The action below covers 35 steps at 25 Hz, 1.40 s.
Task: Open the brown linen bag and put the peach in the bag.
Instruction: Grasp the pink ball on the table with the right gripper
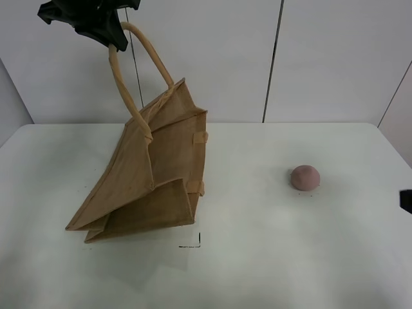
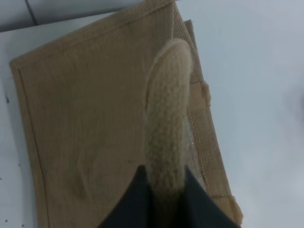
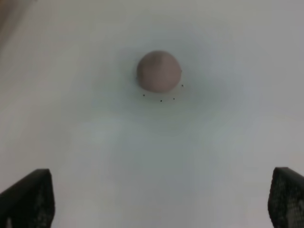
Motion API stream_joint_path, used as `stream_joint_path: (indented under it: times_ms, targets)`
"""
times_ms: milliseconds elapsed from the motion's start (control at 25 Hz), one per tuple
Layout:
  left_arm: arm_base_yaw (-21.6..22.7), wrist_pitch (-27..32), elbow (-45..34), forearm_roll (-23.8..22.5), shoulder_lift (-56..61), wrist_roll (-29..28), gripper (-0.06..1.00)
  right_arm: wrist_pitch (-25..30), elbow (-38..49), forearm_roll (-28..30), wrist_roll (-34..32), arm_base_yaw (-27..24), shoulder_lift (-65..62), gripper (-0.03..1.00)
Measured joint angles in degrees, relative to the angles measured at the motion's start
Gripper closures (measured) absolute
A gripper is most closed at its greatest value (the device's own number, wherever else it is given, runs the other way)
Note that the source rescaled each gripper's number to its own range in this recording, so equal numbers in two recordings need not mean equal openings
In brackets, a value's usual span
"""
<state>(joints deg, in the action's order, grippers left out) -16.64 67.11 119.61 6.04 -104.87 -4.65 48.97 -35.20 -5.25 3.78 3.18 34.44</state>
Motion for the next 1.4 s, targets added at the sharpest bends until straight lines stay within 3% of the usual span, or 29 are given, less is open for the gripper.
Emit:
stream_joint_path:
  times_ms: [240,400,600,880,1120,1400]
  targets:
    - [0.00,0.00,0.00,0.18,0.00,0.16,0.94,-4.95,-12.41,-0.18,0.00,0.00,34.38,-0.03]
    - [0.00,0.00,0.00,0.25,0.00,0.15,0.94,-3.53,-25.96,-0.18,0.00,0.00,55.43,-0.03]
    - [0.00,0.00,0.00,0.27,0.00,0.15,0.94,2.14,-42.87,-1.36,0.00,0.19,74.83,-0.03]
    - [0.00,0.00,0.00,0.27,0.00,0.15,0.94,3.02,-54.11,-2.23,-0.34,2.59,87.28,-0.03]
    - [0.00,0.00,0.00,0.27,0.00,0.15,0.94,3.11,-54.77,0.55,-5.67,2.18,91.88,-0.03]
    - [0.00,0.00,0.00,0.27,0.00,0.17,0.94,3.82,-54.77,1.96,-6.44,2.06,92.02,-0.03]
